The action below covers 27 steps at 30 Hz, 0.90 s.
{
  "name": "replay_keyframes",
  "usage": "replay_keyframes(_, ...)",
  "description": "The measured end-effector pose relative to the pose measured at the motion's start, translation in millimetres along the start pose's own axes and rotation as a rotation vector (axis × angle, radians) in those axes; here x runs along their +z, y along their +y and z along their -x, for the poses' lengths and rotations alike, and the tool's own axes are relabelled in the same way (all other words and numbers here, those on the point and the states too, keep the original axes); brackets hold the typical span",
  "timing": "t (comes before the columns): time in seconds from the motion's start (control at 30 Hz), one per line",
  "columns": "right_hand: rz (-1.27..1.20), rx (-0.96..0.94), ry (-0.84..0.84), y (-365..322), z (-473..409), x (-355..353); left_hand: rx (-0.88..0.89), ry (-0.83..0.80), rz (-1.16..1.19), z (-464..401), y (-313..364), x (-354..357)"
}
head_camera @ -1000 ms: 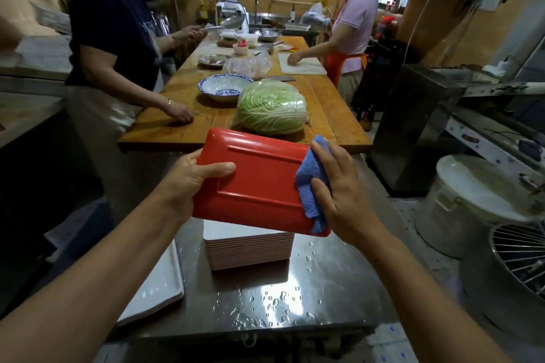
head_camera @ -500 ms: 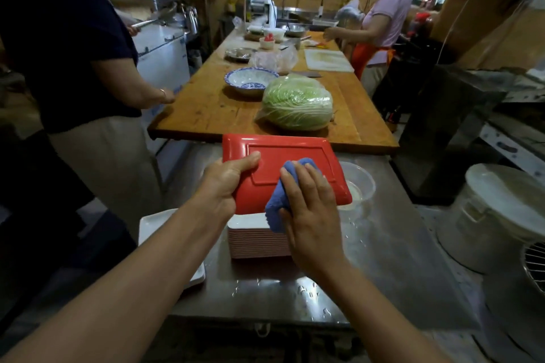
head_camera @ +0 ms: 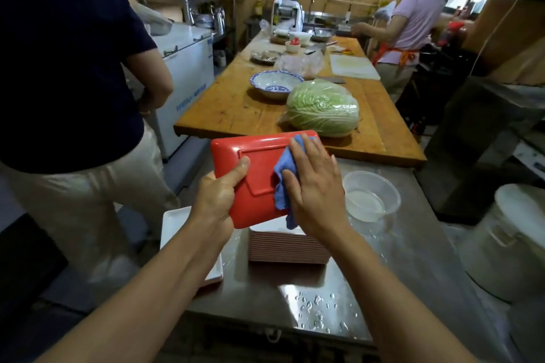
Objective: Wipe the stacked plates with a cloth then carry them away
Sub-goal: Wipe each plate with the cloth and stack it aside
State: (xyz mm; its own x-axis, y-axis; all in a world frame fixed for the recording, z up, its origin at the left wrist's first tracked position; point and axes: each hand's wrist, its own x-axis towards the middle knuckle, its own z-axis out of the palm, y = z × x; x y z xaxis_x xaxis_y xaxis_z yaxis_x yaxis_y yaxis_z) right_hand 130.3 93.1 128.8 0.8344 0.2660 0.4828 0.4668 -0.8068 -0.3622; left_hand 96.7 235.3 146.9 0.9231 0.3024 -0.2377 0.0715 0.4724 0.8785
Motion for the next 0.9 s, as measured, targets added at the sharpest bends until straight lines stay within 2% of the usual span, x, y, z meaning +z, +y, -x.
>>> replay_keyframes(0.17, -0.177, 0.127, 0.042, 21.2, 4.7, 13.3, -0.025, 0.022, 0.016, 0.9, 5.5, -22.9)
replay_keyframes(0.3, -0.420, 0.251, 0.087, 22.6, 10.7, 27.4, -0.030, 0.025, 0.006, 1.0, 7.7, -45.5)
replay_keyframes(0.43, -0.520, 0.363, 0.023, 22.3, 12.8, 36.8, -0.035, 0.051, -0.026, -0.2, 9.7, -71.1)
replay_keyframes(0.57, -0.542, 0.447, 0.023, 21.1, 18.6, 49.2, 0.122, 0.027, -0.134, -4.5, 16.3, -100.3)
replay_keyframes(0.63, -0.563, 0.488, 0.022, 21.0, 19.1, 53.9, 0.323, 0.086, -0.395, -9.5, 17.5, -115.3)
replay_keyframes(0.7, -0.575, 0.499, -0.032, 20.7, 19.3, 59.0, 0.516, 0.113, -0.788, -16.7, 11.3, -129.9)
replay_keyframes(0.8, -0.620, 0.503, -0.125, 21.2, 20.6, 68.4, 0.663, 0.005, -1.214, -20.2, -11.0, -144.3)
replay_keyframes(0.9, -0.629, 0.490, -0.130, 21.5, 23.2, 74.5, 0.793, -0.132, -1.524, -19.2, -36.0, -152.4)
